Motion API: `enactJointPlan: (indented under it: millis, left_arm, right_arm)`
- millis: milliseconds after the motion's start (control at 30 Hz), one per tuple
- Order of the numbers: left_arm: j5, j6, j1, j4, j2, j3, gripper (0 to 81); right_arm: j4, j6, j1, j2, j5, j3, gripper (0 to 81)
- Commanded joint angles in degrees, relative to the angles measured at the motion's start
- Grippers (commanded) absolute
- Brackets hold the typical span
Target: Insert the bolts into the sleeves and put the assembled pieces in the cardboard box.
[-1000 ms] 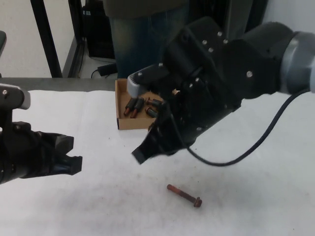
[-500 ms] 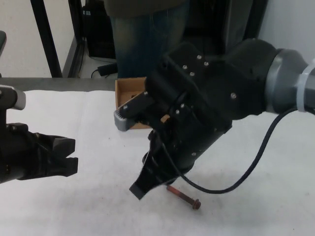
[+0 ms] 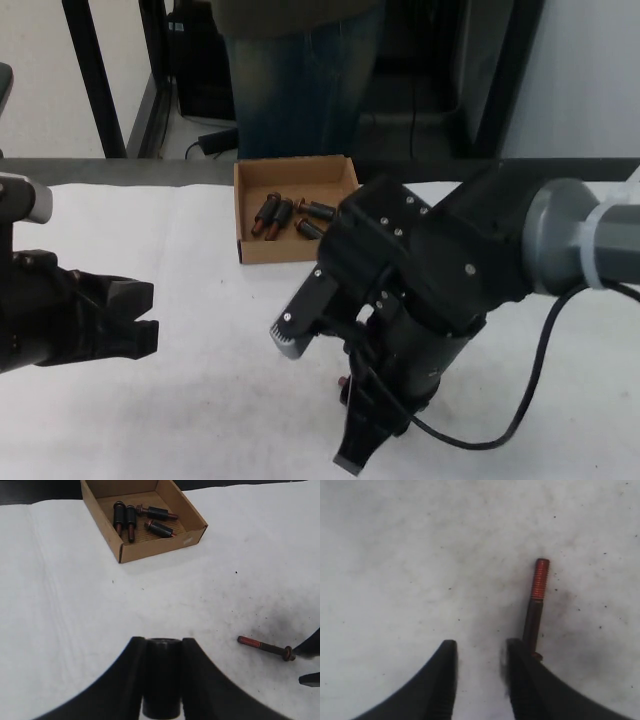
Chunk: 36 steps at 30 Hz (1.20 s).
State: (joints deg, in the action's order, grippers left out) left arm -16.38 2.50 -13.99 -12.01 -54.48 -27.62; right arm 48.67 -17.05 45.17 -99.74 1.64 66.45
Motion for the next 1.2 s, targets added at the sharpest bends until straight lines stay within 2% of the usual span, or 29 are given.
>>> enactJointPlan:
  millis: [0,133,467,700,767,800,867,933,1167]
  left_arm:
    - [-0.03,0.17,0.12,0.26,0.22,0.04,0.8]
    - [-0.03,0.17,0.12,0.26,0.22,0.04,0.8]
    - [-0.03,0.17,0.12,0.26,0.22,0.04,0.8]
    - [-0.03,0.17,0.12,0.26,0.22,0.04,0.8]
    - [-0.03,0.17,0.12,0.26,0.22,0.04,0.8]
    - [-0.03,0.17,0.12,0.26,0.22,0.04,0.8]
    - [-0.03,0.17,0.12,0.26,0.22,0.04,0.8]
    - [-0.03,0.17,0.12,0.26,0.22,0.04,0.8]
    - [-0.03,0.17,0.12,0.26,0.22,0.04,0.8]
  right_arm:
    - [-1.54,-1.77,-0.2,-1.14,2.01,-0.23,32.8]
    - [-3.44,-3.91,-0.2,-2.87,5.92,-0.23,38.2]
    - [-4.95,-5.78,-0.2,-6.13,8.85,-0.23,38.3]
    - [-6.3,-7.72,-2.67,-9.08,10.14,-0.23,38.2]
    - [-5.87,-8.52,-3.58,-9.79,10.13,-0.23,34.9]
    - [-5.71,-8.98,-4.0,-10.06,10.13,-0.23,30.5]
    - [-5.57,-9.23,-4.58,-10.1,10.13,-0.23,18.3]
    - [-5.47,-9.23,-4.88,-9.96,10.13,-0.23,1.9]
    - [-5.17,-9.13,-4.7,-9.15,9.57,1.14,0.3]
